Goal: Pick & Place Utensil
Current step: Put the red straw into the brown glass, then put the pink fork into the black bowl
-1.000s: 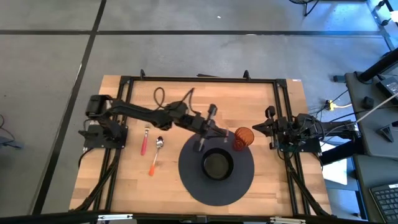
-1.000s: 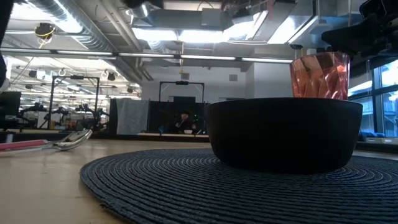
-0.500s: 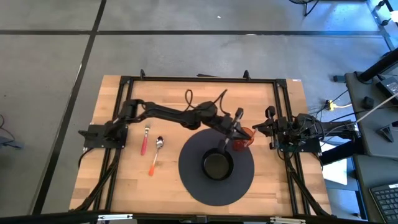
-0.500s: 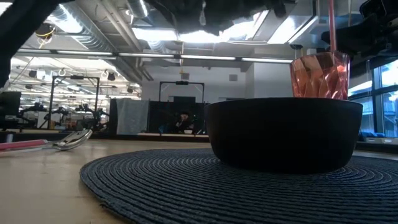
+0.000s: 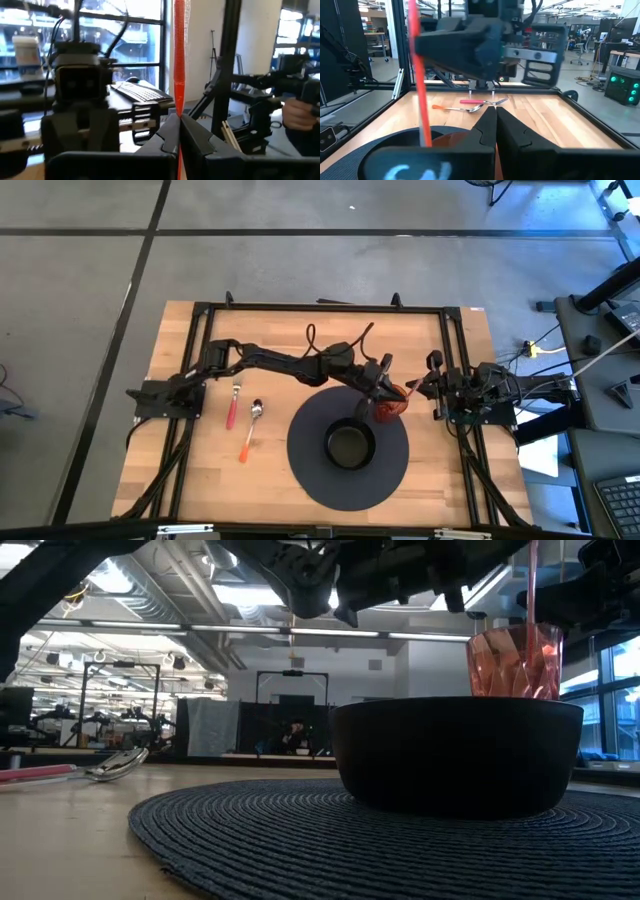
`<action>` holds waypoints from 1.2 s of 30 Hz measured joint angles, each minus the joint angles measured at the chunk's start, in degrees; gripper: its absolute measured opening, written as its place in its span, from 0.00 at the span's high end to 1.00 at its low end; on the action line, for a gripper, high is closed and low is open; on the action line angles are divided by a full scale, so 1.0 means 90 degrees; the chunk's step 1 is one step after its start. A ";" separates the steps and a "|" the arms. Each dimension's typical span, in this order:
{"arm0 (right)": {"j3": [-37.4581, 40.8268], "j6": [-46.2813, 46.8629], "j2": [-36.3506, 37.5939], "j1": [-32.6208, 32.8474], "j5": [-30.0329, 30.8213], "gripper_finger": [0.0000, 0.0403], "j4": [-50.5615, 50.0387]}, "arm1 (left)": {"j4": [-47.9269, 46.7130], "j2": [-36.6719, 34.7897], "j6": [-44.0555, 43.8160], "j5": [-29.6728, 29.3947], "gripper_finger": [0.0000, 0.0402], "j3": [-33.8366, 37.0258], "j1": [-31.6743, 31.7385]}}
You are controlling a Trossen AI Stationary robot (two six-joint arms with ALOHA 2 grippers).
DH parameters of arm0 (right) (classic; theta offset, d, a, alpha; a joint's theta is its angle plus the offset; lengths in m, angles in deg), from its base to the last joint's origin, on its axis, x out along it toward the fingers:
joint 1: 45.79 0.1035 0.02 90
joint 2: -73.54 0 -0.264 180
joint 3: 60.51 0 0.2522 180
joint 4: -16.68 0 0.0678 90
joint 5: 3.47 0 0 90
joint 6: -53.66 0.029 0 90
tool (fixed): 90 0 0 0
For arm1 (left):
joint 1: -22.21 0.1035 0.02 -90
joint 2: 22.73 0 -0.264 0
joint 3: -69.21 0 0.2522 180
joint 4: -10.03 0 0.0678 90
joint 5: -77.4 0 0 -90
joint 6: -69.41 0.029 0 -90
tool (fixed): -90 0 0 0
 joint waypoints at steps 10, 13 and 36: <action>0.0000 0.0005 0.0000 -0.0001 0.0000 0.99 0.0000 | -0.0378 0.0000 -0.0356 -0.0028 0.83 0.0000 0.0157; 0.0000 0.0005 0.0000 -0.0001 0.0000 0.99 0.0000 | -0.0416 0.0000 -0.0220 -0.0031 0.77 0.0000 0.0153; 0.0000 0.0027 -0.0002 0.0000 -0.0004 0.99 -0.0138 | -0.7670 -0.3785 0.0948 -0.2641 0.86 -0.0007 -0.0202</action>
